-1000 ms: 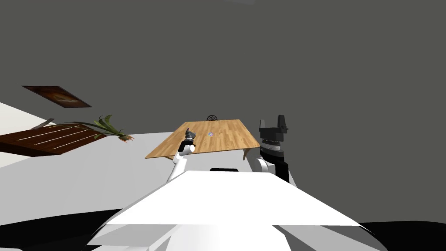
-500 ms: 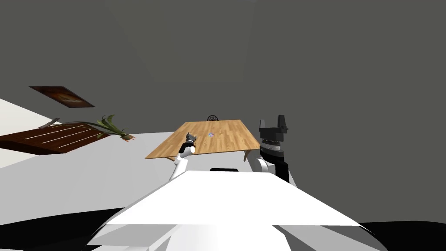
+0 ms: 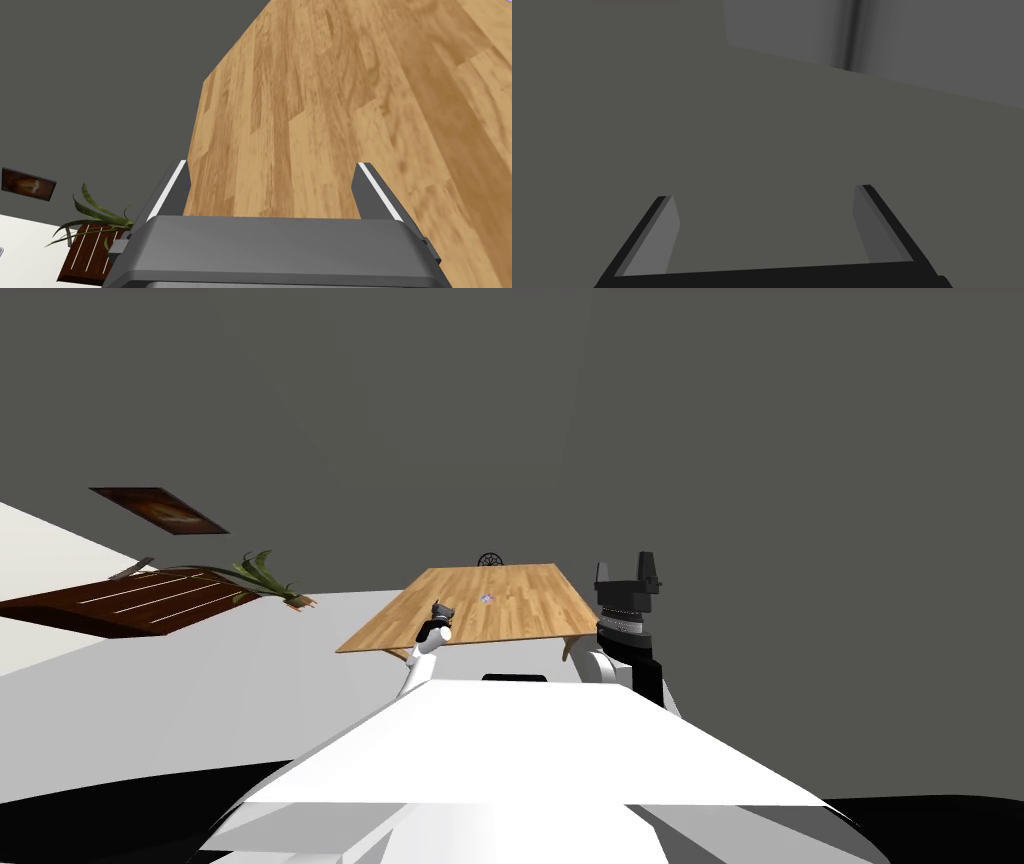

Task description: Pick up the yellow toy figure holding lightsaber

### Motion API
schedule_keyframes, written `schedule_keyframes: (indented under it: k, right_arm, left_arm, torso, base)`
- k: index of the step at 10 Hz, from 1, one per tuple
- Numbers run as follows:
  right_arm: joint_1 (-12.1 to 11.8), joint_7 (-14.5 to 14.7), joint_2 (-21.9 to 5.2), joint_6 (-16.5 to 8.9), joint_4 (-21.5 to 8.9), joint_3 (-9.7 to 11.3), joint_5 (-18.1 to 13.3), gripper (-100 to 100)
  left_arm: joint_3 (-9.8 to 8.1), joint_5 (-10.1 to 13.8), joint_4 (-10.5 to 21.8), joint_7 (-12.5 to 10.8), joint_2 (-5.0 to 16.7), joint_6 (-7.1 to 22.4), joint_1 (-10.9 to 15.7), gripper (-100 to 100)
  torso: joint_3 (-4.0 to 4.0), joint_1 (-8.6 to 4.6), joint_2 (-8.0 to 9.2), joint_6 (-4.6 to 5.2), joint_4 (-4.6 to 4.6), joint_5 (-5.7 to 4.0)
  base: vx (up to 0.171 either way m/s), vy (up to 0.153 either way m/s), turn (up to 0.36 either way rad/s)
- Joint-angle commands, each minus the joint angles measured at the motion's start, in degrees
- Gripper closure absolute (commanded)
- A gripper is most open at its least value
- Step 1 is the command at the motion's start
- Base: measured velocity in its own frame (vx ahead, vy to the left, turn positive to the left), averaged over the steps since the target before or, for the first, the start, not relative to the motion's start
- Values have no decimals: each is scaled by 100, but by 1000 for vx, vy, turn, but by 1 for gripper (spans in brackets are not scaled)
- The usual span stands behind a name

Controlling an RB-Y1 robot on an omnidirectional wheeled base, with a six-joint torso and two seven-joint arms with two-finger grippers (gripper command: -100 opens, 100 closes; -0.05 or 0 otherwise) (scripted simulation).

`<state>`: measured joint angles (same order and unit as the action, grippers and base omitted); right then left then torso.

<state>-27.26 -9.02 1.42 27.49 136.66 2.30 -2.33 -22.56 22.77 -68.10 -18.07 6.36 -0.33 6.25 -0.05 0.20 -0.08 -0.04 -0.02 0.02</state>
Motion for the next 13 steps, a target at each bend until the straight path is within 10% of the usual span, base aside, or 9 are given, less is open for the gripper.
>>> schedule_keyframes:
  k: [1,12,13]
  right_arm:
    - [0,0,0,0,0,0,0,0]
    - [0,0,0,0,0,0,0,0]
    - [1,0,0,0,0,0,0,0]
  left_arm:
    - [-135,48,253,-74,-188,106,30,-100]
    - [-372,233,1027,-285,-751,223,15,-100]
    - [-378,230,1034,-284,-758,225,19,0]
  torso:
    - [0,0,0,0,0,0]
    - [5,7,8,1,3,1]
    - [6,-3,10,1,3,-1]
  base:
    - [46,47,51]
    - [20,47,32]
    - [0,0,0]
